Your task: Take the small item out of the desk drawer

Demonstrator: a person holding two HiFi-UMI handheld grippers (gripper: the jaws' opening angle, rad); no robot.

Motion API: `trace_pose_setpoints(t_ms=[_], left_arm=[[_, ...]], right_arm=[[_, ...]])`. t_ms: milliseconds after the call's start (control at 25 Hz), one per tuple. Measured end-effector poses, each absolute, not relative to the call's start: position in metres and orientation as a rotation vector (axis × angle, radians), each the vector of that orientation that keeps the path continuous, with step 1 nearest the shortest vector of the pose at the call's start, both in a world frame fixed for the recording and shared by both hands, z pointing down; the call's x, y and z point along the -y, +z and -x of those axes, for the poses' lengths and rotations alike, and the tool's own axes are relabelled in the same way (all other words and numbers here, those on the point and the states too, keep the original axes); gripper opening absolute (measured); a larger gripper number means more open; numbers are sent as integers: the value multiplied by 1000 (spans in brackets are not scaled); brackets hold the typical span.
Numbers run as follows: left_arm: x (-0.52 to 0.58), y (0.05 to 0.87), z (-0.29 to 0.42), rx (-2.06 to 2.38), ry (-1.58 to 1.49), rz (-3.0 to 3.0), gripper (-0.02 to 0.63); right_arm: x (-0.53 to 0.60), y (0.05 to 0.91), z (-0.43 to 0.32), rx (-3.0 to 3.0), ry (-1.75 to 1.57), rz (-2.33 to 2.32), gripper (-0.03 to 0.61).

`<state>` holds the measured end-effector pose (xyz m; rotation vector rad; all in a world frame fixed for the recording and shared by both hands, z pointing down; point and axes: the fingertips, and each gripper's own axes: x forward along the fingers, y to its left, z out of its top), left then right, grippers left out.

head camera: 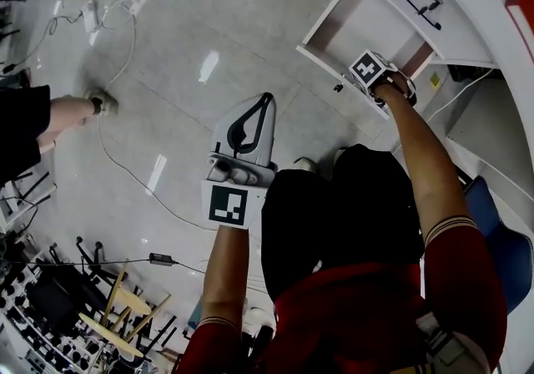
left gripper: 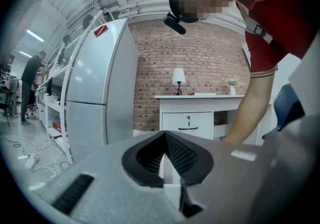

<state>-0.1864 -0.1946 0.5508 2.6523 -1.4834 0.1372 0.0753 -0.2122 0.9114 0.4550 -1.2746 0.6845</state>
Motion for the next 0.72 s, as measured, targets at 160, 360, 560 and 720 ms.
trace_pose_setpoints(t_ms=[160,360,560,720], left_arm=[[191,553,194,1500,145,-2633,3],[189,548,201,1504,154,-2616,3],[192,539,193,1482,144,-2606,3],[196,528,179,1438,155,-2617,3]], right_arm=[[208,917,-77,1239,681,-440,99],[204,908,-72,1281,752,-472,60],[217,890,-72,1386,763,-577,40],[231,861,-70,1484,732,-651,25]])
